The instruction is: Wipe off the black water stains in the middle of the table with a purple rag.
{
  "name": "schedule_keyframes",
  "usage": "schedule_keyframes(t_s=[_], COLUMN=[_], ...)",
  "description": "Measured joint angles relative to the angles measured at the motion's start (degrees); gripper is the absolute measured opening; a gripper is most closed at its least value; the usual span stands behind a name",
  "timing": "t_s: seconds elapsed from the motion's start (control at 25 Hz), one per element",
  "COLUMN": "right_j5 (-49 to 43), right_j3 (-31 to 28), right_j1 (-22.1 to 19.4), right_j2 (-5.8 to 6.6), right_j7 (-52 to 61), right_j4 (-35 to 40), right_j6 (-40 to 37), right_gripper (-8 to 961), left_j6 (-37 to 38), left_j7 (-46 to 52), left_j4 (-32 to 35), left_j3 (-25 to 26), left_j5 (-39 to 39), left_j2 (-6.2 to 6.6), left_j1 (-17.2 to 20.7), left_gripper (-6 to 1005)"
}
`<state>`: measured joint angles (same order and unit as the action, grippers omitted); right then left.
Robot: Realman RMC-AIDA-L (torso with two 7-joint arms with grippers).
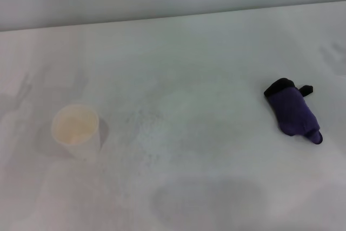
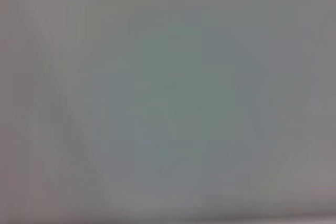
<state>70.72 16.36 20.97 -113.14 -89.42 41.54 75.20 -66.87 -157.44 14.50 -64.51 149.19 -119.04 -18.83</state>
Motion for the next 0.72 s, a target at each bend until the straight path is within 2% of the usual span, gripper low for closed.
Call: schedule_keyframes(t_s=[0.2, 0.24, 0.28, 0.32, 0.44, 0.56, 0.72], right_j5=[16.66, 20.00, 27.31, 27.31, 36.32, 41.20, 42.83], right_j3=[-4.18, -4.58, -5.00, -5.00, -5.15, -5.19, -5.31], right_j1=[-2.78, -3.16, -3.55, -3.55, -3.42, -3.31, -4.04], right_j2=[-0.72, -0.99, -1.28, -1.28, -1.45, -1.53, -1.54], right_j7=[-24.09, -30.28, -42.91, -42.91, -61.09, -70.16, -71.80], right_j4=[-11.78, -14.71, -20.88, -20.88, -29.84, -35.17, -37.38], right_j6=[-1.31, -1.09, 0.19, 0.19, 2.52, 4.07, 3.15], right_gripper=[454, 455, 457, 458, 462, 466, 471], left_j6=[1.48, 2.00, 2.37, 2.51, 2.52, 2.69, 2.78], left_j7=[-1.35, -1.99, -2.54, -2.87, -3.64, -4.32, -4.37], left_j4=[-0.05, -0.13, -0.30, -0.45, -0.85, -1.04, -1.49], left_j3=[0.00, 0.00, 0.00, 0.00, 0.00, 0.00, 0.00], left_j5=[2.07, 3.10, 4.26, 5.13, 6.73, 6.91, 7.04], left_j2=[-0.04, -0.05, -0.06, -0.09, -0.12, -0.07, -0.05], left_j1=[-0.12, -0.17, -0.20, -0.21, -0.12, 0.06, 0.04], left_gripper=[893, 893, 893, 893, 893, 893, 892])
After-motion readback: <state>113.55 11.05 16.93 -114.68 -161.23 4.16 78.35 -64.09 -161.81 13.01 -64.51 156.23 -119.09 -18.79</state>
